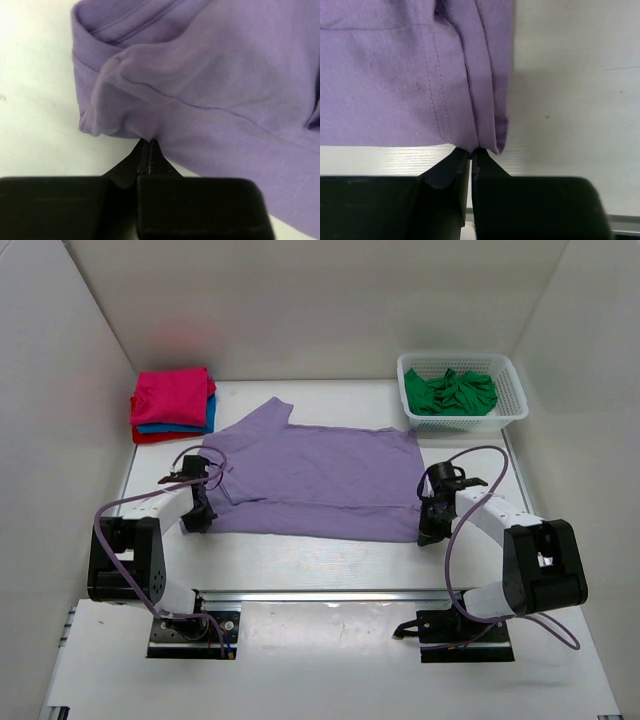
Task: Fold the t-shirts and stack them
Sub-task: Fold the flattened tshirt in 1/3 of the way
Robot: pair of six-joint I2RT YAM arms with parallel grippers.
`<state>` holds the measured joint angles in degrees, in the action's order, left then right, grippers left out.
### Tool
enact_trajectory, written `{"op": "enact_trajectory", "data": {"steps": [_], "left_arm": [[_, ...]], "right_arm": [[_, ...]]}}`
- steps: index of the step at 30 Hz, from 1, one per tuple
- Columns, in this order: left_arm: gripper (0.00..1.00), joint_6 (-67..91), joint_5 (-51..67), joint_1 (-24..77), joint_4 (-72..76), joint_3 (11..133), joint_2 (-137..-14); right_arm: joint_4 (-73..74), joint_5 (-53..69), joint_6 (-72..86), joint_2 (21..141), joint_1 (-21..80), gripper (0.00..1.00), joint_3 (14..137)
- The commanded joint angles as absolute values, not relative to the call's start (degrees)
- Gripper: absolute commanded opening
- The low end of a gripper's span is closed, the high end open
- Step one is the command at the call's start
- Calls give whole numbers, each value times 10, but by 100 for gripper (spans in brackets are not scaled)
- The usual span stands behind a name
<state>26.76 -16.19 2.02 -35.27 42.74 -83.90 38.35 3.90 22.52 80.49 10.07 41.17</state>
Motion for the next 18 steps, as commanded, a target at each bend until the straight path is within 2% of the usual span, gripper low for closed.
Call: {"op": "enact_trajectory", "data": {"steps": [1, 13, 18], "left_arm": [[0, 258, -124, 36, -452, 429, -828], [0, 292, -60, 60, -572, 409, -665], [0, 280, -41, 60, -627, 406, -652]], "right_arm": [[411, 21, 194, 809, 98, 0, 438], [512, -9, 116, 799, 49, 0, 482], [540, -14, 90, 817, 43, 0, 490]]}}
